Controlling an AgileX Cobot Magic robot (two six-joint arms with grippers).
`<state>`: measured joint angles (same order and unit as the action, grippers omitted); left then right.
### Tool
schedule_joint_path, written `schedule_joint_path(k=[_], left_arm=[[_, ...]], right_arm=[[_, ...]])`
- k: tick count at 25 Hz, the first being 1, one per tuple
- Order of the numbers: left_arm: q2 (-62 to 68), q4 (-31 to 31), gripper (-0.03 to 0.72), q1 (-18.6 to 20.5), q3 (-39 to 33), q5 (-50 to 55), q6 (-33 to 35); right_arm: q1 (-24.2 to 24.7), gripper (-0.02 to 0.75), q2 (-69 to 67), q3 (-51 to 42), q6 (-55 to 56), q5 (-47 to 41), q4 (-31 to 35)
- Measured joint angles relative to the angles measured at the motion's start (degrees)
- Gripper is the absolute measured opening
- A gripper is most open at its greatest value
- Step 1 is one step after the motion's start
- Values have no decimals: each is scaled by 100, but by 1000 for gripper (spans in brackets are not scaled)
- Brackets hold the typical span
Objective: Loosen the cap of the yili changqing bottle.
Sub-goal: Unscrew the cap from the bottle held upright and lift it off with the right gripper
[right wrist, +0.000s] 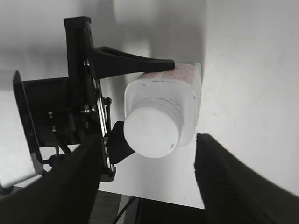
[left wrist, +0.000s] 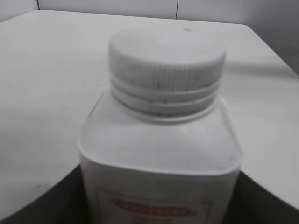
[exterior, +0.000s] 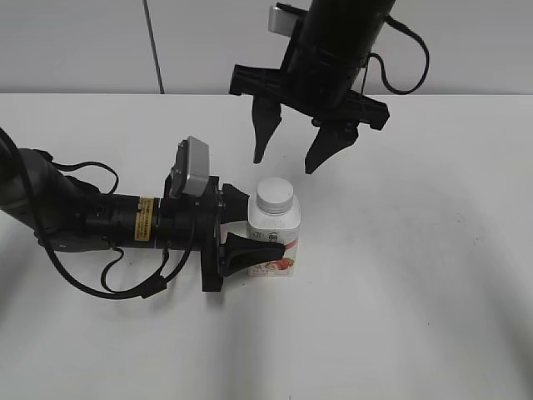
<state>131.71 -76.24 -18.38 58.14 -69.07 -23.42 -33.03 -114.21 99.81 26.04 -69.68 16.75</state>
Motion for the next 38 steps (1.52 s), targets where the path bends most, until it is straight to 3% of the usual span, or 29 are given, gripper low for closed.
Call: schedule_joint_path(k=[10,38], left_arm=[[0,0,443,0,0,0,5],[0,-5,442,0,0,-2,5]], right_arm=[[-211,494,-410,23,11,0,-6],[-211,491,-603,30,18,0,-108]])
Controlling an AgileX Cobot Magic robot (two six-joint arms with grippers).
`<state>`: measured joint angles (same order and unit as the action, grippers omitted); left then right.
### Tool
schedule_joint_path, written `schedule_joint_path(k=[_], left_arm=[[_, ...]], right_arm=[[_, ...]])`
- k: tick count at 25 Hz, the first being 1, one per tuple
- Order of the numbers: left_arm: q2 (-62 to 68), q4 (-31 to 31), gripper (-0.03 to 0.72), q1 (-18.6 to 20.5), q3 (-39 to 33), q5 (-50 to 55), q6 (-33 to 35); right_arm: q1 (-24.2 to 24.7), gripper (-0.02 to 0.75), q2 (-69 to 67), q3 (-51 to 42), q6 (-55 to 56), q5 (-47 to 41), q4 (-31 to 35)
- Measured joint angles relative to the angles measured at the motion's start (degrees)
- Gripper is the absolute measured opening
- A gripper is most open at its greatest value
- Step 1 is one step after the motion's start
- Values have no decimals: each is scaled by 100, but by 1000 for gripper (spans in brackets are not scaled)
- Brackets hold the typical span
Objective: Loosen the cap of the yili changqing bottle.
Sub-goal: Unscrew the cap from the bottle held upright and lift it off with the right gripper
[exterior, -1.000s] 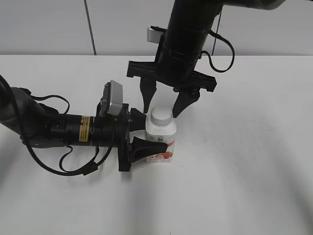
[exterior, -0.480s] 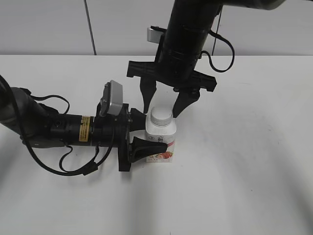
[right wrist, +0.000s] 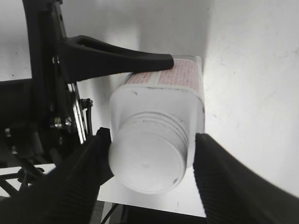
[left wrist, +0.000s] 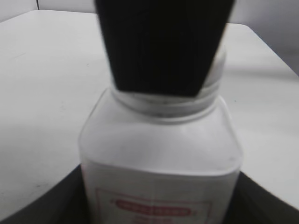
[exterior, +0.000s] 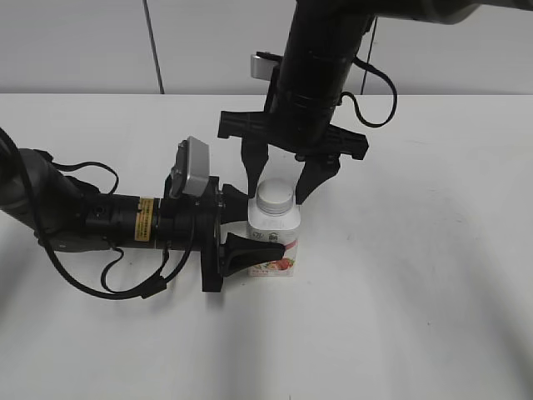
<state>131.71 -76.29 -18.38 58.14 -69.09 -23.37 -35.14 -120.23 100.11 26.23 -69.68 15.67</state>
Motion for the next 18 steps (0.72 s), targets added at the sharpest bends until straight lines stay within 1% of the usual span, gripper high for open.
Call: schedule_joint_path(k=[6,13,16,18], left_arm=[[0,0,442,0,0,0,0],[0,0,442,0,0,0,0],[0,0,442,0,0,0,0],[0,0,442,0,0,0,0]], right_arm=[[0,428,0,0,0,0,-22],[0,402,-4,0,-12,0,-22],[0,396,-4,0,-252,0,-23],[0,396,-4,0,-737,0,-28]])
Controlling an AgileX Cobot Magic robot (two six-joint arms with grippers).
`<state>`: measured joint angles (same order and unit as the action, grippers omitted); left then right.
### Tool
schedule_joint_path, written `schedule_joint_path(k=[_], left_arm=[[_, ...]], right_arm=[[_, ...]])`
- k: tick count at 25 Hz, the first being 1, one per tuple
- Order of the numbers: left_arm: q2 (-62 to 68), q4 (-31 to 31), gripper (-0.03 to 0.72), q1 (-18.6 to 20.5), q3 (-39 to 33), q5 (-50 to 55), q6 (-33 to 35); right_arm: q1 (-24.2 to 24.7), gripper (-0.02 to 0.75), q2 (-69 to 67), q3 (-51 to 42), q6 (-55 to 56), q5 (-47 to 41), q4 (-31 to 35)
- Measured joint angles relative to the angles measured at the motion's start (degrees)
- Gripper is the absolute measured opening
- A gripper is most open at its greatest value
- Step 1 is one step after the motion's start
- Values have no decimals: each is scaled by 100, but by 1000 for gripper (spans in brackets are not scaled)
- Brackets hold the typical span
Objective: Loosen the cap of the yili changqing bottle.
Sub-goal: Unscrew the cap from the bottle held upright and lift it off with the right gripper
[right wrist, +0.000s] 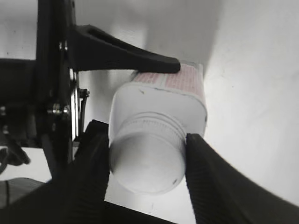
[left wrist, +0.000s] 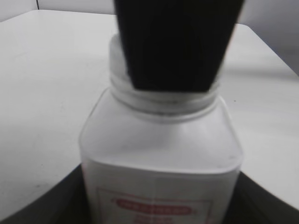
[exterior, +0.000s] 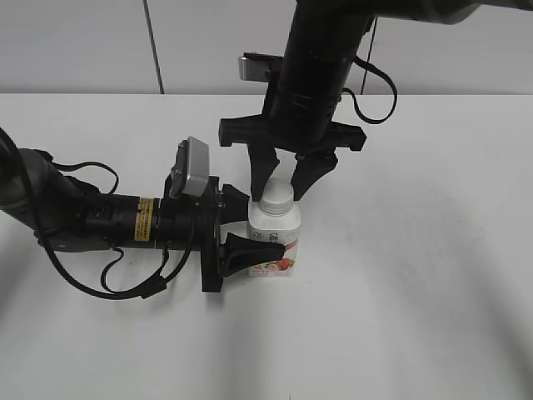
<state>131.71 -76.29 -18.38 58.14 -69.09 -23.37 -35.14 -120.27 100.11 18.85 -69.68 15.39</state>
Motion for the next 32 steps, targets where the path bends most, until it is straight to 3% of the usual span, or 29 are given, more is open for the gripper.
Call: schedule_joint_path(k=[15,27,32], left_arm=[[0,-39,442,5,0,0,-18],[0,-94,442,10,0,0,-18],[0,-94,442,10,0,0,-18]], right_arm=[[0,392,0,13,-5894,0,-7],[0,388,0,26,-9208,-38,-13],[0,388,0,26,-9546,-41,5]])
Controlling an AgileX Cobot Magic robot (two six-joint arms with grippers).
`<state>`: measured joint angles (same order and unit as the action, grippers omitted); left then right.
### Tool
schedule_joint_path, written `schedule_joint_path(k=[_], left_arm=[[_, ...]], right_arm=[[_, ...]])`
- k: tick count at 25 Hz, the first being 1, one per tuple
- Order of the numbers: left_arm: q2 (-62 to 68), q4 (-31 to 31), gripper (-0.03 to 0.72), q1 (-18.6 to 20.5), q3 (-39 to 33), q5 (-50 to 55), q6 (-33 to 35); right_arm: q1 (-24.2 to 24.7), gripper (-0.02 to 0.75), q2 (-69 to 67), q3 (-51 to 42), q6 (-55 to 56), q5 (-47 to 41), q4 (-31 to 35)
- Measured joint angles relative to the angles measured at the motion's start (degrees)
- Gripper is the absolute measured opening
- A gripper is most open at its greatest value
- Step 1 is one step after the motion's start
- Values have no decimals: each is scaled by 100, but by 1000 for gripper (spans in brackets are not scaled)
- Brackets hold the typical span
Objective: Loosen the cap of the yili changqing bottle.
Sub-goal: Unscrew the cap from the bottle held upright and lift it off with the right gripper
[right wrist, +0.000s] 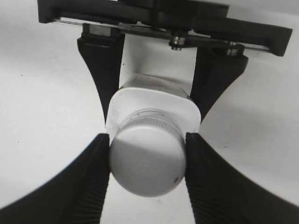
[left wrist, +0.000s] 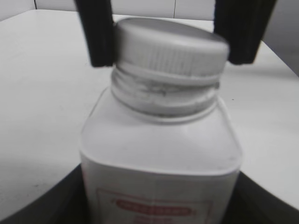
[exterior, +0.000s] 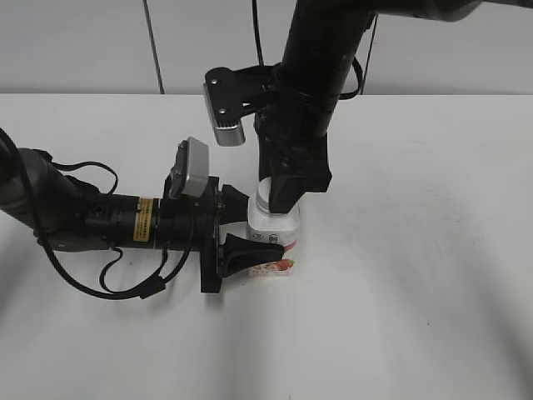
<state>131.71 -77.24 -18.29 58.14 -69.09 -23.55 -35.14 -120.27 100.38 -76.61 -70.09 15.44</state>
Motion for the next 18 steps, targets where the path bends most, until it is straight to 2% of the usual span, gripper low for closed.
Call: schedule_joint_path(k=[18], left_arm=[[0,-30,442,7,0,-19,-7]], right_arm=[[0,386,15,0,-31,0,163]])
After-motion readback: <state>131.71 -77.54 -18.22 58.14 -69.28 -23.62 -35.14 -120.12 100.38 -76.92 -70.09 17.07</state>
